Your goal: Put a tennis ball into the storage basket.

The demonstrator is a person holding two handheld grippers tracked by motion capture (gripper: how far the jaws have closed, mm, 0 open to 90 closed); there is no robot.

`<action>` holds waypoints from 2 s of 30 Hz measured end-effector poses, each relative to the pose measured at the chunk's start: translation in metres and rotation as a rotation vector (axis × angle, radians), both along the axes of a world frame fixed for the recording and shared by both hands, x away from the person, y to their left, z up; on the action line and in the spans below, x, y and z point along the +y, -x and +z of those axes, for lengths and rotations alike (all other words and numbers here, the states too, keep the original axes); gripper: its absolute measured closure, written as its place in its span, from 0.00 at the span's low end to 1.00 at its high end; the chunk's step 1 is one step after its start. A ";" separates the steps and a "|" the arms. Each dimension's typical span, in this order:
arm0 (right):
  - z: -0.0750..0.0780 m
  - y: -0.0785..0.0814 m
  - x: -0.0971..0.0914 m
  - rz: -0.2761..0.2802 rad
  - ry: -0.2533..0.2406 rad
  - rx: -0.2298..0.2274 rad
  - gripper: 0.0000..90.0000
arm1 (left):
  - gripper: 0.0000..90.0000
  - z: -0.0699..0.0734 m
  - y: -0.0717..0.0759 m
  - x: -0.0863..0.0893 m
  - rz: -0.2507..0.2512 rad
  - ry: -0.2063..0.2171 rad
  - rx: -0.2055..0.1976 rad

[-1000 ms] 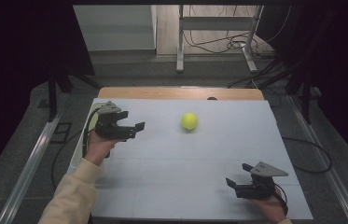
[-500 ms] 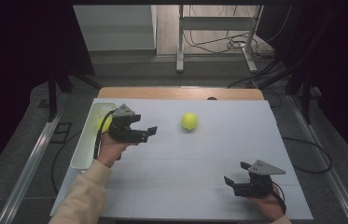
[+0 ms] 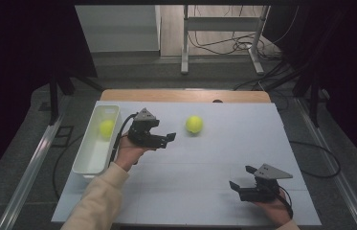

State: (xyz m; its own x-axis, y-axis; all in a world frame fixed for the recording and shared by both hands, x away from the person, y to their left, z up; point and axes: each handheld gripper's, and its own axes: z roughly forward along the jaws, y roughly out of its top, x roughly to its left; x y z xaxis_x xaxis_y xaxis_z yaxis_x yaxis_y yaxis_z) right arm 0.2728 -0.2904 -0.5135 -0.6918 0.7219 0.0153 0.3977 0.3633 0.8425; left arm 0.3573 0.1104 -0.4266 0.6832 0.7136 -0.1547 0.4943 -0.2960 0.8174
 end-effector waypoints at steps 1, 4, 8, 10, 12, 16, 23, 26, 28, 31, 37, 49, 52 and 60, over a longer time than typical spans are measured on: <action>0.000 0.000 0.000 0.001 -0.003 0.001 0.14 | 0.17 0.000 -0.001 -0.001 -0.002 0.001 0.002; 0.000 -0.001 0.000 0.000 0.000 0.001 0.14 | 0.17 -0.001 -0.002 -0.003 -0.002 -0.002 0.009; 0.001 -0.001 0.002 0.002 -0.003 -0.001 0.14 | 0.17 -0.001 -0.004 -0.006 -0.004 -0.009 0.012; 0.000 -0.003 0.003 0.005 0.001 -0.001 0.14 | 0.17 -0.003 -0.006 -0.006 -0.003 -0.014 0.017; 0.000 -0.004 0.005 0.004 0.006 -0.002 0.14 | 0.17 -0.005 -0.007 -0.008 -0.001 -0.020 0.023; -0.001 -0.004 0.007 0.011 0.016 0.003 0.14 | 0.17 -0.008 -0.012 -0.012 -0.011 -0.022 0.014; -0.002 -0.007 0.007 0.010 0.014 0.005 0.14 | 0.17 -0.017 -0.022 -0.020 -0.023 -0.017 0.035; -0.002 -0.007 0.007 0.014 0.011 0.005 0.14 | 0.17 -0.019 -0.025 -0.025 -0.024 -0.031 0.035; -0.001 -0.005 0.005 0.015 0.004 0.001 0.14 | 0.17 -0.019 -0.029 -0.031 -0.024 -0.040 0.036; 0.000 -0.004 0.005 0.019 -0.001 -0.001 0.14 | 0.17 -0.019 -0.031 -0.035 -0.023 -0.043 0.038; 0.000 -0.005 0.005 0.031 -0.001 0.000 0.14 | 0.17 -0.024 -0.036 -0.046 -0.012 -0.073 0.053; 0.001 -0.005 0.005 0.040 -0.010 -0.001 0.14 | 0.17 -0.030 -0.047 -0.054 0.012 -0.100 0.070; 0.001 -0.005 0.005 0.041 -0.011 -0.001 0.14 | 0.17 -0.033 -0.052 -0.057 0.016 -0.105 0.075; 0.001 -0.007 0.007 0.046 -0.013 -0.002 0.14 | 0.17 -0.039 -0.063 -0.065 0.028 -0.118 0.091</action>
State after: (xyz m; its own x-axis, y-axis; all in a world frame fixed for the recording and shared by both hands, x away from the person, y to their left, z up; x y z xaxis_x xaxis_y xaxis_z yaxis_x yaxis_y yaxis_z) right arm 0.2802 -0.2836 -0.5127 -0.7242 0.6892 0.0231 0.3791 0.3698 0.8482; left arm 0.4207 0.0452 -0.4654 0.6498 0.7491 -0.1285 0.5738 -0.3726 0.7293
